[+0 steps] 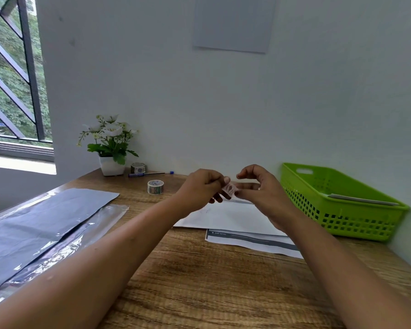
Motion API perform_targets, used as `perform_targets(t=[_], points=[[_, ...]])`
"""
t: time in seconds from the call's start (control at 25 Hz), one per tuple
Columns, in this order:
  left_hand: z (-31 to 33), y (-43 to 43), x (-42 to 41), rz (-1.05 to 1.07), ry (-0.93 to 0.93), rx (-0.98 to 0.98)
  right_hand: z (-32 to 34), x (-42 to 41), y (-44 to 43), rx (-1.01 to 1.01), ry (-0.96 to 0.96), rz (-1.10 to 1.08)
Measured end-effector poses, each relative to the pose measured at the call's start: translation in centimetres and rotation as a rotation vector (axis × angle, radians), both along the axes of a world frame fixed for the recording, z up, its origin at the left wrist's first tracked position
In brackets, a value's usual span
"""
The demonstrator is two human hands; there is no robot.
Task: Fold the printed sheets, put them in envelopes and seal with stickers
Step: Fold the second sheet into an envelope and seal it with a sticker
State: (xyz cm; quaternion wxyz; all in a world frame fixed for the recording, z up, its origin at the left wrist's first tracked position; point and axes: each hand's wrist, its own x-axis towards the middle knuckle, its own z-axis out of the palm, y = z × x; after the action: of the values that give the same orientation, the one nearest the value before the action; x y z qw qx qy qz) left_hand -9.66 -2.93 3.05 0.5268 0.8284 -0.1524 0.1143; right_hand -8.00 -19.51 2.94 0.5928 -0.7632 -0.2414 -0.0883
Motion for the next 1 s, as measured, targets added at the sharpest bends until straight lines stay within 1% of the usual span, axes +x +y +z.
perform_targets(t=[0.2,0.4,0.56,0.76,1.0], points=[[0.01,-0.03,-0.21,-0.033,0.115,-0.137,0.25,-0.18,0.21,0.046,-0.039,-0.027],[0.12,0.05,-0.11,-0.026,0.152,-0.220,0.20,0.22,0.37,0.050,-0.075,-0.070],[-0.11,-0.06,0.05,-0.015,0.133,-0.238,0.12,0.32,0.52,0.142,-0.015,-0.044],[-0.42,-0.39,0.07,-0.016,0.067,-0.227,0.26,0.07,0.40,0.118,-0.021,-0.081],[-0.40,-0.58,0.06,-0.024,0.067,-0.246,0.21,0.28,0.17,0.088,-0.037,-0.117]])
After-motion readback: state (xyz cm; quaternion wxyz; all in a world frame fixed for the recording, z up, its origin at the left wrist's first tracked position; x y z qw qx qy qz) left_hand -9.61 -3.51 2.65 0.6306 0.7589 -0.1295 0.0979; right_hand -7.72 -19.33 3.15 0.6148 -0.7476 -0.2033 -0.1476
